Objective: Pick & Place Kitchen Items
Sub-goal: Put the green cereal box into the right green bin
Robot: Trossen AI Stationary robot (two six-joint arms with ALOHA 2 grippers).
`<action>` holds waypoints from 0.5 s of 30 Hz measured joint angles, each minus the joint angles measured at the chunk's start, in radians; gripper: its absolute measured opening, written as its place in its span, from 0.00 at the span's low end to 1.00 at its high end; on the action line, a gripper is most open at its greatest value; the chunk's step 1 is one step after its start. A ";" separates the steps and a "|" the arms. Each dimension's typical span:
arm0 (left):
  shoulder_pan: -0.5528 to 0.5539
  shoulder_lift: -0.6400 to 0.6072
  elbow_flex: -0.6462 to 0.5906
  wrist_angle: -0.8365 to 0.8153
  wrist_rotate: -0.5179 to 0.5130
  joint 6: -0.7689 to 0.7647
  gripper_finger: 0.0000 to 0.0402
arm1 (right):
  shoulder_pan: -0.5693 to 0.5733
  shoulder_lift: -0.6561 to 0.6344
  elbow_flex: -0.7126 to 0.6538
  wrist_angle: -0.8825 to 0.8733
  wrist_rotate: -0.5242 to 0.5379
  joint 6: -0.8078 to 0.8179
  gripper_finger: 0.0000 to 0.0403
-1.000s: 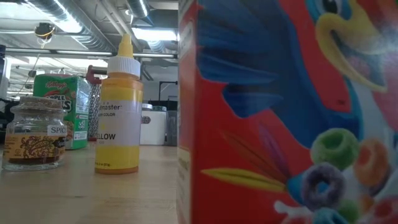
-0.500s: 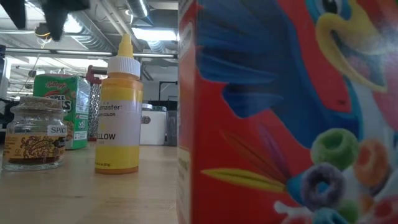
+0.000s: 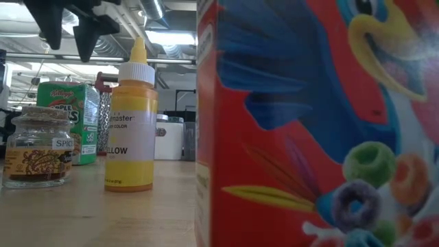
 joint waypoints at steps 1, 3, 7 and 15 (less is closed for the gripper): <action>0.008 0.000 0.000 0.005 0.000 0.009 0.65 | 0.000 0.000 0.000 0.000 -0.003 0.003 0.96; 0.019 0.000 0.000 0.006 0.001 0.019 0.65 | 0.002 0.000 0.000 -0.002 -0.007 0.008 0.96; 0.033 0.006 0.000 0.006 0.002 0.019 0.65 | 0.011 0.000 0.000 -0.004 -0.007 0.011 0.96; 0.033 0.005 0.000 0.011 0.002 0.026 0.65 | 0.017 0.000 0.000 0.002 -0.007 0.013 0.96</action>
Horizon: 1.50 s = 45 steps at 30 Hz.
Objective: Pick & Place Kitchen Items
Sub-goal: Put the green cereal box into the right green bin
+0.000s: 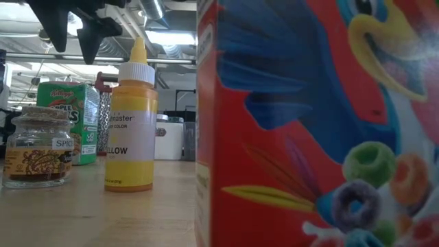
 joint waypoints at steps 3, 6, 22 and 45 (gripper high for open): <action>0.000 0.000 -0.027 0.024 0.000 0.001 0.65 | 0.000 0.000 0.000 0.000 0.000 0.001 0.96; 0.011 0.000 -0.081 0.025 0.001 0.021 0.65 | 0.000 0.000 0.000 0.000 0.000 0.004 0.96; 0.099 -0.014 -0.252 0.171 0.098 0.092 0.65 | 0.002 0.000 0.000 0.000 0.000 0.004 0.96; 0.150 -0.013 -0.378 0.305 0.148 0.057 0.58 | 0.002 0.000 0.000 0.000 0.000 0.004 0.96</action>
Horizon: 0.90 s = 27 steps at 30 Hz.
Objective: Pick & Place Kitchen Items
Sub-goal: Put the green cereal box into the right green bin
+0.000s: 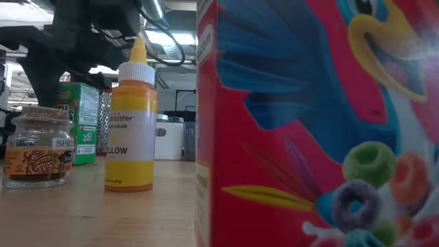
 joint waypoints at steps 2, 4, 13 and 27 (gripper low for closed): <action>0.006 0.000 0.000 0.000 0.000 0.000 0.54 | 0.000 0.000 0.000 0.000 0.000 0.000 0.96; 0.007 0.000 0.000 0.000 0.000 0.000 0.51 | 0.000 0.000 0.000 0.000 0.000 0.000 0.96; 0.007 0.000 0.021 -0.001 0.000 -0.007 0.37 | 0.000 0.000 0.000 -0.001 0.010 0.000 0.96; -0.047 0.000 0.270 -0.163 -0.100 -0.034 0.37 | 0.000 0.000 0.000 -0.010 0.328 0.065 0.96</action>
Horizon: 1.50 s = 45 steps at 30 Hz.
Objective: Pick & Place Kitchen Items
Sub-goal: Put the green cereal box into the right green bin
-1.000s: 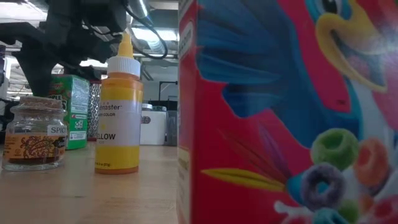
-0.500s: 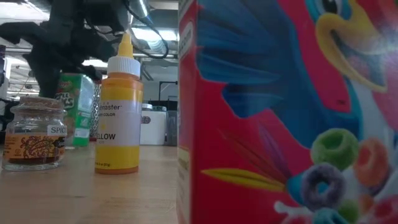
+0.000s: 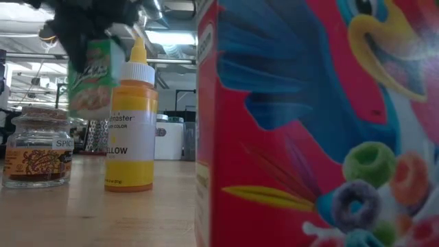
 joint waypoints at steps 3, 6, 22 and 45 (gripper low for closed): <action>-0.021 0.000 0.056 -0.006 -0.031 0.001 0.37 | 0.000 0.000 0.000 0.000 0.074 0.022 0.96; -0.047 0.006 0.117 -0.007 -0.066 0.004 0.37 | 0.000 0.000 0.000 0.011 0.198 0.043 0.96; -0.103 0.348 0.430 -0.084 -0.126 0.159 0.36 | -0.251 -0.059 0.126 -0.068 -0.143 0.066 0.96; -0.168 0.546 0.767 -0.040 -0.183 0.212 0.36 | -0.275 -0.015 0.143 0.036 0.119 0.019 0.96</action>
